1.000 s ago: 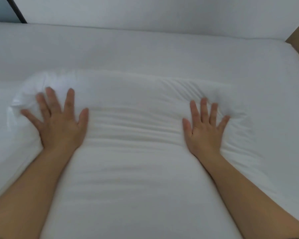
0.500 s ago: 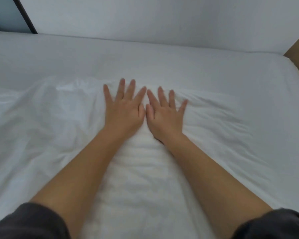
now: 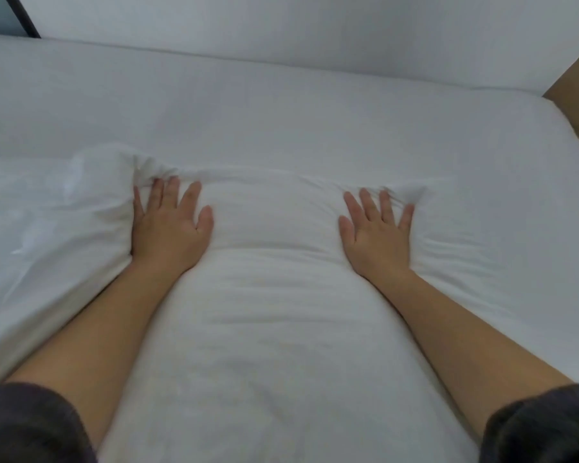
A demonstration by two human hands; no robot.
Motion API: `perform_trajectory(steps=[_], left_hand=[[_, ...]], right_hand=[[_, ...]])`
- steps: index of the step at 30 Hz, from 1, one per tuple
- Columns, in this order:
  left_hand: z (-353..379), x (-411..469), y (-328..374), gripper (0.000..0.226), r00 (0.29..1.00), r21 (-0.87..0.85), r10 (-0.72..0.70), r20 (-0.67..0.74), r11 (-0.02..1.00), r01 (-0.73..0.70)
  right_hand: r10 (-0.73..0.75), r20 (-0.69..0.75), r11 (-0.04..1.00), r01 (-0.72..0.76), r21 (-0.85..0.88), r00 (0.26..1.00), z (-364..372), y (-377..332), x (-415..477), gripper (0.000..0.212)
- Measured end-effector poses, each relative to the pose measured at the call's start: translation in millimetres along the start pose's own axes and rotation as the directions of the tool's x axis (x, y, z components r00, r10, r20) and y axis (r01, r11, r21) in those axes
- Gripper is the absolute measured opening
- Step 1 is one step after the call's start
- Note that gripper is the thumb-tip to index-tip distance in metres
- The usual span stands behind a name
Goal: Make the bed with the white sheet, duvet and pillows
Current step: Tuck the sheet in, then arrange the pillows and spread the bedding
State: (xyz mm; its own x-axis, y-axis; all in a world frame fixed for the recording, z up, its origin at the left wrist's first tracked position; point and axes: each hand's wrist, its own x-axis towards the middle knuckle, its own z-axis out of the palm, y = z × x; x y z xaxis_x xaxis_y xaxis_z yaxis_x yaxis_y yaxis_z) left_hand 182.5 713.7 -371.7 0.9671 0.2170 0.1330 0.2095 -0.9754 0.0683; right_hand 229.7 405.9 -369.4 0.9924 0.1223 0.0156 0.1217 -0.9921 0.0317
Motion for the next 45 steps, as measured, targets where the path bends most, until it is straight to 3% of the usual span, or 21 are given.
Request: perform_trajectory(steps=[4, 7, 10, 16, 18, 21, 23, 25, 30, 35, 45], left_hand=[[-30.4, -21.2, -32.0, 0.071, 0.999, 0.095, 0.049, 0.009, 0.994, -0.050], [-54.7, -64.3, -76.8, 0.064, 0.997, 0.197, -0.074, 0.022, 0.978, 0.068], [-68.5, -120.1, -102.0, 0.069, 0.948, 0.155, -0.271, 0.169, 0.957, 0.246], [-97.7, -200.6, -107.0, 0.071, 0.909, 0.029, -0.345, 0.234, 0.937, 0.348], [-115.6, -220.2, -87.9, 0.072, 0.941, 0.041, -0.269, 0.205, 0.963, 0.267], [-139.2, -242.8, -34.9, 0.070, 0.984, 0.025, 0.010, 0.178, 1.000, -0.014], [-140.5, -251.7, -0.2, 0.073, 0.962, 0.022, 0.180, 0.205, 0.982, -0.189], [-129.2, -256.7, 9.5, 0.072, 0.945, 0.053, 0.219, 0.244, 0.970, -0.238], [-101.7, -276.1, -53.1, 0.074, 0.985, 0.161, 0.085, 0.149, 0.981, -0.109], [-89.5, -285.2, -71.1, 0.070, 0.968, 0.122, -0.182, 0.171, 0.979, 0.163], [-95.0, -273.5, -64.1, 0.067, 0.935, 0.071, -0.185, 0.304, 0.983, 0.172]], right_hand=[[-0.004, 0.046, 0.996, 0.008, -0.089, 0.999, -21.1, 32.8, -31.0, 0.062], [0.091, 0.101, 0.987, -0.076, -0.144, 0.991, -35.2, 62.4, -77.3, 0.062], [0.132, 0.203, 0.987, -0.110, -0.118, 0.970, -47.1, 63.7, -117.0, 0.062], [0.108, 0.291, 0.992, -0.121, 0.028, 0.951, -63.8, 34.9, -189.5, 0.059], [0.053, 0.319, 0.988, -0.096, 0.121, 0.946, -75.8, 18.7, -218.1, 0.059], [-0.111, 0.316, 0.965, 0.026, 0.262, 0.942, -98.1, -18.5, -260.3, 0.058], [-0.215, 0.274, 0.942, 0.125, 0.311, 0.937, -106.8, -40.7, -275.3, 0.057], [-0.249, 0.245, 0.946, 0.181, 0.269, 0.937, -103.3, -44.9, -280.4, 0.057], [-0.097, 0.216, 0.995, 0.100, -0.003, 0.972, -67.8, 10.8, -287.0, 0.061], [-0.014, 0.190, 0.999, 0.020, -0.032, 0.982, -43.0, 18.6, -284.8, 0.067], [-0.074, 0.255, 0.996, 0.085, -0.032, 0.964, -33.7, 20.9, -259.2, 0.080]])
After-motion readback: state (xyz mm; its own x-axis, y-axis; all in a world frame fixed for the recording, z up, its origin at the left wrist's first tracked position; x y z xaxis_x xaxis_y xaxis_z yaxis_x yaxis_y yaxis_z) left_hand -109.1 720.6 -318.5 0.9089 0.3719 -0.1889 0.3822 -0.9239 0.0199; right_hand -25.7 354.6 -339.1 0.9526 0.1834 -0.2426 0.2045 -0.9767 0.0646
